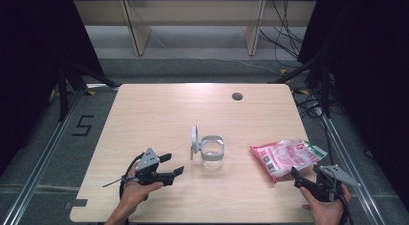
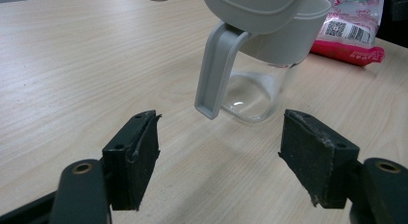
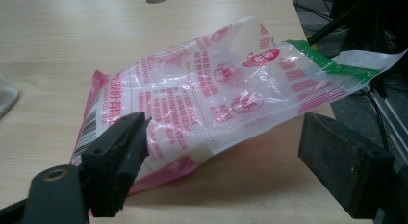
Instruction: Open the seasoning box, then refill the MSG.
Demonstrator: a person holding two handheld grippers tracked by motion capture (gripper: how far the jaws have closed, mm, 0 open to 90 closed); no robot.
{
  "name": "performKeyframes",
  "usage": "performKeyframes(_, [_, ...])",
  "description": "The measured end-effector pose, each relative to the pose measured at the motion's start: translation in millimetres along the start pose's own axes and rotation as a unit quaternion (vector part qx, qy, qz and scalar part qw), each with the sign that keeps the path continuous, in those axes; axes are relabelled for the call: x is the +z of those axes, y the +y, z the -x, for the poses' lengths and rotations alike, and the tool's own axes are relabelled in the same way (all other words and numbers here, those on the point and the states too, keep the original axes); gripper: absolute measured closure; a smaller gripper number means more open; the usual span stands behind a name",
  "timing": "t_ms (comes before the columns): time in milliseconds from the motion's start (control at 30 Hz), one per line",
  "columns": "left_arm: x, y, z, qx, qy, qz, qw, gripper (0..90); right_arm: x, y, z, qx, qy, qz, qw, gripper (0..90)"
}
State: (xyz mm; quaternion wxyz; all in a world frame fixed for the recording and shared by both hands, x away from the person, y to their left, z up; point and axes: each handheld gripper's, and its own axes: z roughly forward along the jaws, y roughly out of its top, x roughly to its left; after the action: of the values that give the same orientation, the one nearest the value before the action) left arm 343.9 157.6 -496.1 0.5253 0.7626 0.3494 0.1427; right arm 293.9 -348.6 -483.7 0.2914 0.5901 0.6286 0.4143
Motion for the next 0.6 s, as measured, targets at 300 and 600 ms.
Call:
performKeyframes(300, [1.5, -0.8, 1.1, 0.005, 0.000, -0.005, 1.0000, 29.0, 4.3, -0.9, 3.4, 0.025, -0.008, 0.002, 0.9997, 18.4])
performKeyframes(600, [3.1, -1.9, 4.2, 0.020, 0.006, -0.011, 0.9997, 28.9, 7.3, -0.4, 3.7, 0.032, -0.004, -0.006, 0.9994, 18.5])
